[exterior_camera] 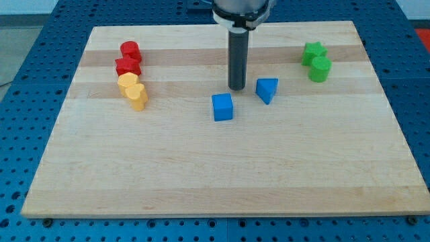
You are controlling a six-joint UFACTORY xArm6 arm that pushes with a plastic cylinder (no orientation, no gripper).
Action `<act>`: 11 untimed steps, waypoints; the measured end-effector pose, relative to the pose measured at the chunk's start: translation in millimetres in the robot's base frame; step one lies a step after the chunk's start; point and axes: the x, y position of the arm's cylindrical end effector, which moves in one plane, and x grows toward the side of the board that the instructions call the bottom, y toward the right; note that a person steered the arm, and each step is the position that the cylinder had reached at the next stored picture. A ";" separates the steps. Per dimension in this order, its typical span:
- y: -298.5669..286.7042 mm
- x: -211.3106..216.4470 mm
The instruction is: Place the triangle below the green circle
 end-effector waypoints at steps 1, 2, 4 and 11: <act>48.0 20.1; 123.4 19.5; 108.3 53.1; 133.5 19.7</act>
